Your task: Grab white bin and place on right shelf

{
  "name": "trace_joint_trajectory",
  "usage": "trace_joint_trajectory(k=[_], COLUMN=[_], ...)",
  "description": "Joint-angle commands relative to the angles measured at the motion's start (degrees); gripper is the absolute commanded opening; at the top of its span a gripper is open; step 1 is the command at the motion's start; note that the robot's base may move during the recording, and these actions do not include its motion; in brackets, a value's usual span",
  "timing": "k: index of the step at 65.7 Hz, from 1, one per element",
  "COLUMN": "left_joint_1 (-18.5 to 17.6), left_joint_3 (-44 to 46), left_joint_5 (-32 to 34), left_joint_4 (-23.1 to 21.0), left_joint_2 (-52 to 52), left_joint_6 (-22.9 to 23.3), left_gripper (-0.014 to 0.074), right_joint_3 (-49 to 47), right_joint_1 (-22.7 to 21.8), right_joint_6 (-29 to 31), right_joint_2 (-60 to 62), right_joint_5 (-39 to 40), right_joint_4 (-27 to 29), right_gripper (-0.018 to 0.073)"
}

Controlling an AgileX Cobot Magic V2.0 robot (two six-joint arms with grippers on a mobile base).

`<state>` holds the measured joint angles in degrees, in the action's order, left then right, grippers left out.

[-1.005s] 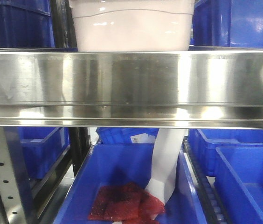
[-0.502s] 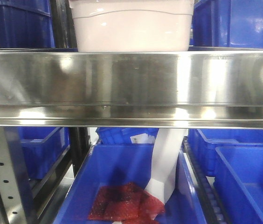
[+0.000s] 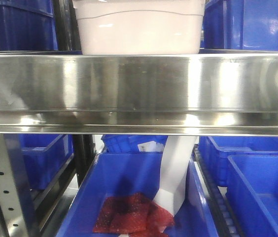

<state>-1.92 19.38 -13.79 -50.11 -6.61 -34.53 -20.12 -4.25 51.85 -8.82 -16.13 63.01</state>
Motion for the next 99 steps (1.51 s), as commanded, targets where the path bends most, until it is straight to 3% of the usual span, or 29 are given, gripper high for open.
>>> trace_joint_trajectory(k=[1, 40, 44, 47, 58, 65, 78, 86, 99], left_joint_1=[-0.36, -0.36, -0.36, -0.36, -0.36, -0.36, -0.36, -0.36, -0.36], left_joint_3=[1.51, 1.51, 1.51, 1.51, 1.51, 1.51, 1.51, 1.51, 1.51], left_joint_5=[3.07, 3.07, 3.07, 3.07, 3.07, 3.07, 3.07, 3.07, 3.07], left_joint_4=[-1.08, -1.08, -1.08, -1.08, -1.08, -1.08, -1.08, -1.08, -1.08], left_joint_2=[-0.65, -0.65, -0.65, -0.65, -0.65, -0.65, -0.65, -0.65, -0.65], left_joint_6=[-0.38, -0.38, -0.38, -0.38, -0.38, -0.38, -0.38, -0.38, -0.38], left_gripper=[-0.0118, -0.0118, -0.0118, -0.0118, -0.0118, -0.0118, -0.0118, -0.0118, -0.0118], right_joint_3=[-1.43, -0.45, 0.24, 0.39, 0.68, 1.99, 9.87, 13.56, 21.12], right_joint_1=[-0.08, -0.08, -0.08, -0.08, 0.03, 1.63, 6.62, 9.08, 8.33], right_joint_6=[0.77, 0.77, -0.39, -5.58, -45.98, -60.78, -62.36, -62.36, -62.36], right_joint_2=[-0.66, -0.66, -0.66, -0.66, -0.66, -0.66, -0.66, 0.39, 9.80], right_joint_5=[1.94, 2.03, 1.22, -0.42, -6.48, -0.75, 17.32, 19.60, 22.91], right_joint_4=[0.90, -0.77, -8.70, -16.14, -44.65, -57.28, -66.48, -67.23, -66.96], right_gripper=[0.0065, 0.0065, 0.0065, 0.0065, 0.0065, 0.0065, 0.0065, 0.0065, 0.0065])
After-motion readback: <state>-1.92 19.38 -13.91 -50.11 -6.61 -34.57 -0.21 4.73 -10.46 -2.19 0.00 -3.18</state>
